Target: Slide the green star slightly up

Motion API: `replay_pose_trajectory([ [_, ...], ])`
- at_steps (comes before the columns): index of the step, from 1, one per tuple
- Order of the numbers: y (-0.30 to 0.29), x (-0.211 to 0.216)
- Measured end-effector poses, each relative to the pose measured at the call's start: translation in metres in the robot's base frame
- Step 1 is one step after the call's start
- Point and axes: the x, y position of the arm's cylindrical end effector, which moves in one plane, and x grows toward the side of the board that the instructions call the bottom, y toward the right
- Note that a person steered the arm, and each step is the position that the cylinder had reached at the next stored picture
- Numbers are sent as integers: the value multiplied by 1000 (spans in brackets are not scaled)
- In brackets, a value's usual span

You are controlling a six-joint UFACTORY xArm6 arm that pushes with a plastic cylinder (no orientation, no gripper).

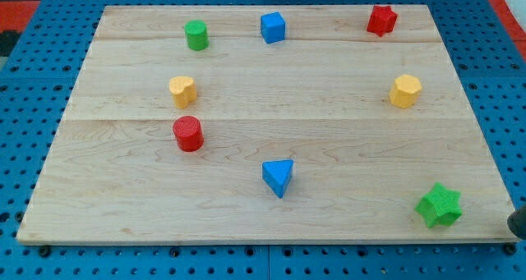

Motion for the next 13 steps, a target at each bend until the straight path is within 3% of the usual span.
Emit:
replay_pose_trajectory([
  [13, -77, -16],
])
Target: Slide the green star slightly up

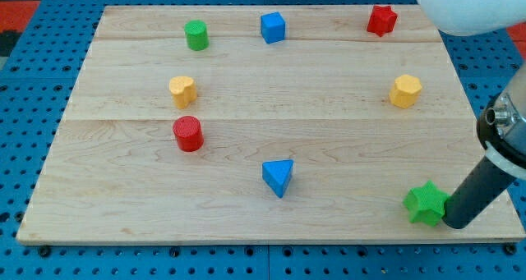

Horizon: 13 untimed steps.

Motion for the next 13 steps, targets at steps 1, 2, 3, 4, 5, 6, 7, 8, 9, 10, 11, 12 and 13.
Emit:
replay_pose_trajectory([
  [1, 0, 0],
  [2, 0, 14],
  [3, 0, 16],
  [4, -2, 16],
  [5, -5, 16],
  [6, -6, 10],
  [7, -10, -2],
  [8, -17, -13],
  [9, -28, -21],
  [10, -28, -21],
  [11, -30, -20],
  [12, -33, -7],
  [13, -33, -5],
])
